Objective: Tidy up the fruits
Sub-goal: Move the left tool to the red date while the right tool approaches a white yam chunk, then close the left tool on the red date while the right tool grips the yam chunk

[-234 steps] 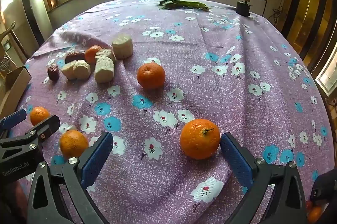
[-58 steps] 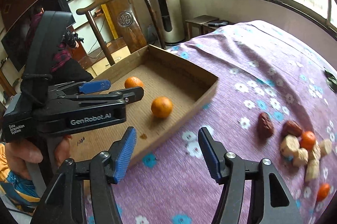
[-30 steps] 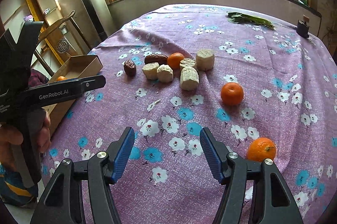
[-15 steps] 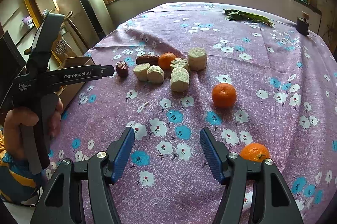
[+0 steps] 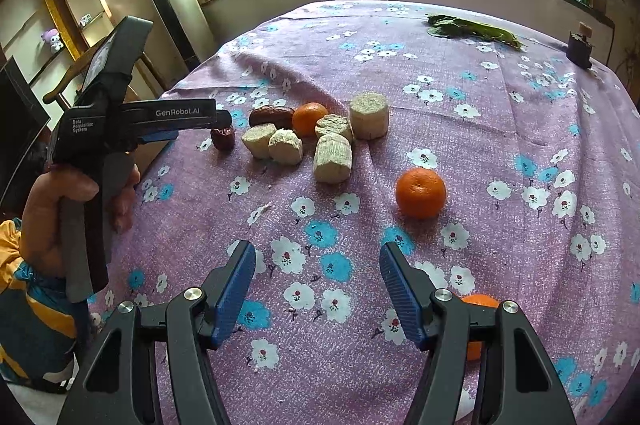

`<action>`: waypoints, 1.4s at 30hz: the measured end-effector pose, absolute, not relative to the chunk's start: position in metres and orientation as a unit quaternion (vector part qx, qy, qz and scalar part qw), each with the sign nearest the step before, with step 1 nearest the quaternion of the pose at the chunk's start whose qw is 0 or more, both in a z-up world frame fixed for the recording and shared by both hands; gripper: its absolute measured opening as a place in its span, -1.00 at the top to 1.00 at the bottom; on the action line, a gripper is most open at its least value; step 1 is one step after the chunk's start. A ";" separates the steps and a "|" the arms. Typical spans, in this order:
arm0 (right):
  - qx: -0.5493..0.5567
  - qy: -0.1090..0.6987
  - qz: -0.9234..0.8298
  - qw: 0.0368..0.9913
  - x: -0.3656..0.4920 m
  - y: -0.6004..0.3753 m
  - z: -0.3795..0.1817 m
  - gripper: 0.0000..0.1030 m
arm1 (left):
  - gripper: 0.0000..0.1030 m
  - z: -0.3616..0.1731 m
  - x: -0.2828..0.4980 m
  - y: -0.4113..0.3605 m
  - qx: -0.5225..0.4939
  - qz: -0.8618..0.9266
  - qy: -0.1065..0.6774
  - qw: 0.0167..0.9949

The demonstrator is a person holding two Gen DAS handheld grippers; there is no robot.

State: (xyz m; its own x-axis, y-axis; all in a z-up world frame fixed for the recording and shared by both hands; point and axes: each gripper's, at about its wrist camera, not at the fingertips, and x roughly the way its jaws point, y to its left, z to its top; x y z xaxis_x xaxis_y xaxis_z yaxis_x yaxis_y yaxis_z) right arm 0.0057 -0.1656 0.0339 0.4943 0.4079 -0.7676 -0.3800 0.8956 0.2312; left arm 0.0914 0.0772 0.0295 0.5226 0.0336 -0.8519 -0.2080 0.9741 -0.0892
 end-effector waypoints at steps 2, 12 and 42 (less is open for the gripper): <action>0.017 0.450 0.227 0.864 0.007 -0.166 0.033 -0.34 | -0.66 0.028 0.096 0.077 -0.093 0.068 0.487 0.866; 0.020 0.453 0.228 0.862 0.009 -0.167 0.030 -0.34 | -0.63 0.016 0.101 0.072 -0.108 0.056 0.509 0.852; -0.012 0.465 0.225 0.856 0.066 -0.146 0.022 0.39 | 0.40 0.030 0.061 0.061 -0.102 0.007 0.495 0.863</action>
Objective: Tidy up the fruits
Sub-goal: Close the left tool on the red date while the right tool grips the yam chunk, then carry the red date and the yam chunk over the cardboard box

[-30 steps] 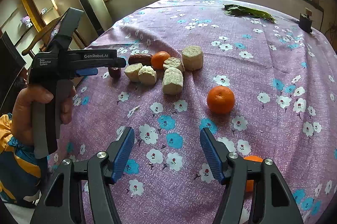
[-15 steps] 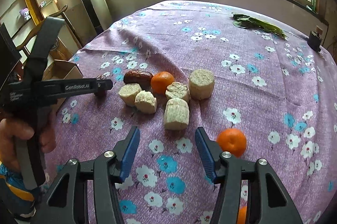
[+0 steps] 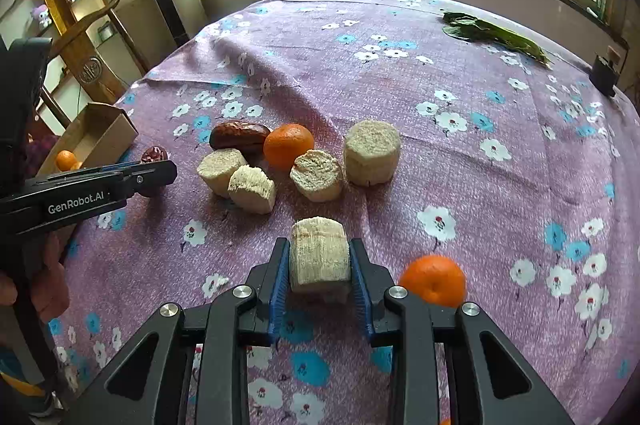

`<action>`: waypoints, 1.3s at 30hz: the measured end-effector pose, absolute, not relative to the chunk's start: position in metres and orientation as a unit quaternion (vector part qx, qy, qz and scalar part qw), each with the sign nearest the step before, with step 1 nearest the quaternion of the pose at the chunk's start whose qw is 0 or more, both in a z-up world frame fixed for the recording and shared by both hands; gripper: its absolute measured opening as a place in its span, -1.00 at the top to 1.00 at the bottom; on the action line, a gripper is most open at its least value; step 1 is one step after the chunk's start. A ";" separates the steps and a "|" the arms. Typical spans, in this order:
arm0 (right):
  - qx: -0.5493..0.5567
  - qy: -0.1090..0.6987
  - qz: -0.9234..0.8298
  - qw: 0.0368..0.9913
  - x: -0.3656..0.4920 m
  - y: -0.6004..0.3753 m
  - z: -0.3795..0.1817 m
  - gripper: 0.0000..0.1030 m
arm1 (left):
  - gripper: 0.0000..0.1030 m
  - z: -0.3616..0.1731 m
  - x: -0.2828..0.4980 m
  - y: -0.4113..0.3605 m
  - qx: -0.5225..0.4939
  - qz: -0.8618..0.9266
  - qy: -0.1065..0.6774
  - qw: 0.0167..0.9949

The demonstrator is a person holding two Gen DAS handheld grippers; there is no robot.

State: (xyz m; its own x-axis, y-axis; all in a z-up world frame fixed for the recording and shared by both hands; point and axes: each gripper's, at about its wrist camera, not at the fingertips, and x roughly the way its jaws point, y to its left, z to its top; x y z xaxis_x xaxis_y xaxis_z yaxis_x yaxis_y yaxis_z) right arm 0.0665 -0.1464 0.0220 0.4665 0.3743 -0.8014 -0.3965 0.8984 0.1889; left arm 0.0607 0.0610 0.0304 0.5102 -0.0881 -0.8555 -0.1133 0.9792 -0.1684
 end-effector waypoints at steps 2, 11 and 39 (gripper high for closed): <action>-0.002 0.460 0.230 0.858 0.055 -0.150 0.026 0.39 | 0.40 0.035 0.053 0.060 -0.099 0.004 0.491 0.865; 0.009 0.449 0.253 0.857 0.011 -0.142 0.035 0.39 | 0.40 0.051 0.008 0.060 -0.073 -0.009 0.473 0.878; -0.078 0.424 0.380 0.818 -0.021 0.016 0.070 0.38 | 0.40 0.082 -0.082 0.213 -0.089 0.075 0.439 0.891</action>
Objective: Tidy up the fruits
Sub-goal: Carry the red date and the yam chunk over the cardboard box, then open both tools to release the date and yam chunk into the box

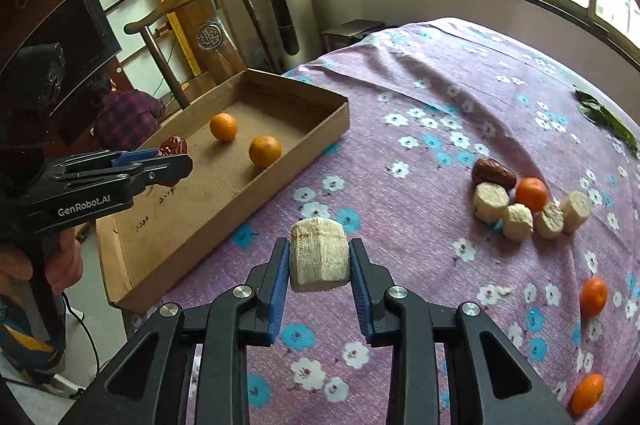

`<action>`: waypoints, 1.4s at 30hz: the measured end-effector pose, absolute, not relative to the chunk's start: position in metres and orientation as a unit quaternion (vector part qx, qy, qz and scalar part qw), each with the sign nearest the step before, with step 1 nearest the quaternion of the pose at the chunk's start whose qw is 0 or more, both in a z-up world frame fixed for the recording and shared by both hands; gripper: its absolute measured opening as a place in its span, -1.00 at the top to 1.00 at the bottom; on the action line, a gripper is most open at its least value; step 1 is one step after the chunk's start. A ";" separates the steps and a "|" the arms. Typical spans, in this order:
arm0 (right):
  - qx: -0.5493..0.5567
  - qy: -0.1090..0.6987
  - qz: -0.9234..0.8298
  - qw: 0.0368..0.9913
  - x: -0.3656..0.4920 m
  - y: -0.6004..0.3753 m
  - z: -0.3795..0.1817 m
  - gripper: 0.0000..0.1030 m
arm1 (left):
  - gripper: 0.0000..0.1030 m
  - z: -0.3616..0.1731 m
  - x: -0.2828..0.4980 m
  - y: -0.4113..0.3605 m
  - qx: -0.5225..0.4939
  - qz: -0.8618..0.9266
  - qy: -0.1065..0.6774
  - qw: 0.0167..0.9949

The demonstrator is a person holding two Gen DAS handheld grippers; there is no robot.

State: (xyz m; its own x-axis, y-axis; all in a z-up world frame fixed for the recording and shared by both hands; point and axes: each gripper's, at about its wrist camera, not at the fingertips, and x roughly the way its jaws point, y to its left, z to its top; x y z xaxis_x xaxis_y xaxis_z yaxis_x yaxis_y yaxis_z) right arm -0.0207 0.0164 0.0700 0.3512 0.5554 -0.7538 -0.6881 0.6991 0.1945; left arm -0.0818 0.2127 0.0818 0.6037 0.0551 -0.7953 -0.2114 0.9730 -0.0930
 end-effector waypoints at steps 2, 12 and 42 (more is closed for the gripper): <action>-0.087 0.423 0.390 0.813 -0.021 0.031 0.071 0.38 | 0.40 0.078 -0.084 0.223 -0.089 0.085 0.442 0.889; -0.118 0.421 0.436 0.786 -0.019 0.099 0.073 0.38 | 0.40 0.059 -0.077 0.252 -0.077 0.115 0.460 0.877; -0.142 0.428 0.425 0.785 -0.013 0.128 0.054 0.08 | -0.34 0.053 -0.074 0.262 -0.067 0.174 0.454 0.871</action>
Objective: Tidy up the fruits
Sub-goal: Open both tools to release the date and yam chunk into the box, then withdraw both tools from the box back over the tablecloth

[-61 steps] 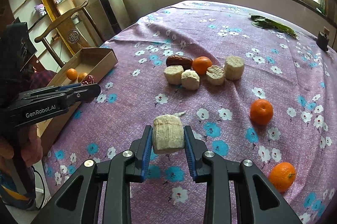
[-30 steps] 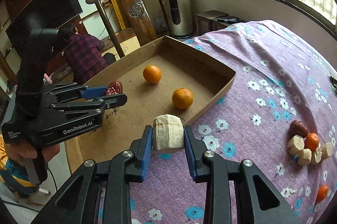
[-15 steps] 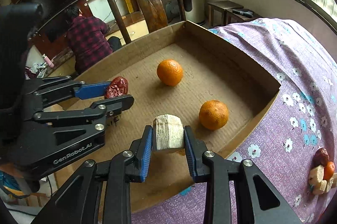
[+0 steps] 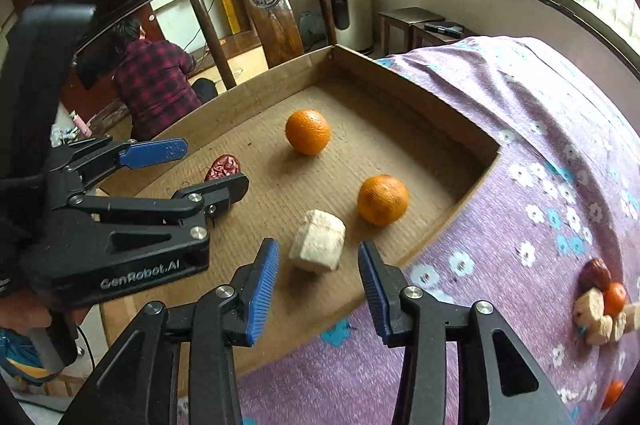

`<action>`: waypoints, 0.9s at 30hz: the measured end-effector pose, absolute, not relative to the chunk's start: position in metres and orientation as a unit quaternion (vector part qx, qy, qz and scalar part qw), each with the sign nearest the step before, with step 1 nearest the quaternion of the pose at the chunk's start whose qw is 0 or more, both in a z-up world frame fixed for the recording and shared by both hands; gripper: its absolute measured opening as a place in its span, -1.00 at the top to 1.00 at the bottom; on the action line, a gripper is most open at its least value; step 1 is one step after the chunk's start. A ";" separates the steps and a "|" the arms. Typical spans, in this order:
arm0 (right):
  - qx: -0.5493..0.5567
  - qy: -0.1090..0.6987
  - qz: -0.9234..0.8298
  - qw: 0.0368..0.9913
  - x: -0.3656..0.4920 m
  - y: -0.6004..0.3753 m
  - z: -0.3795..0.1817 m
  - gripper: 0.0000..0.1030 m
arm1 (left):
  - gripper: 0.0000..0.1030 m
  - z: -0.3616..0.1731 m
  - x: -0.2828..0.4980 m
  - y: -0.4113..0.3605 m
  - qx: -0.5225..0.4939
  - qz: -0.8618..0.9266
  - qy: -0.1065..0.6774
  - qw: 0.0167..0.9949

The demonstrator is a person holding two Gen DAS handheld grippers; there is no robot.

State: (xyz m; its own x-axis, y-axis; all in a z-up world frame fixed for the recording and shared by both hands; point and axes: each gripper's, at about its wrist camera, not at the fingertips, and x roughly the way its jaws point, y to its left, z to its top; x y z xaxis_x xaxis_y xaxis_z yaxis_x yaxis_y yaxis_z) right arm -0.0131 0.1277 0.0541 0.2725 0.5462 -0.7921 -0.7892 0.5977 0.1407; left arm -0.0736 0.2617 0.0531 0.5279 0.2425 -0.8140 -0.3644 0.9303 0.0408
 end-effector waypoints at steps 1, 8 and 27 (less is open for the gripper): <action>-0.136 0.423 0.423 0.790 -0.015 0.121 0.058 -0.01 | -0.34 0.055 -0.075 0.259 -0.069 0.175 0.448 0.874; -0.112 0.403 0.375 0.827 -0.026 0.064 0.076 -0.58 | -0.54 0.072 -0.083 0.228 -0.065 0.165 0.409 0.895; -0.022 0.431 0.209 0.877 -0.039 -0.133 0.067 -0.73 | -0.65 0.076 -0.044 0.083 -0.046 0.016 0.419 0.906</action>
State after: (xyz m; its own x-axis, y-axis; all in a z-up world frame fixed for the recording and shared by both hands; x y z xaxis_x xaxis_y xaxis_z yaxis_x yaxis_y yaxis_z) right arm -0.0385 -0.1330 0.0671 0.5405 0.3484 -0.7659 -0.3857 0.9116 0.1424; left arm -0.0444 0.0833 0.0762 0.6477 -0.0103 -0.7618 -0.0676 0.9952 -0.0709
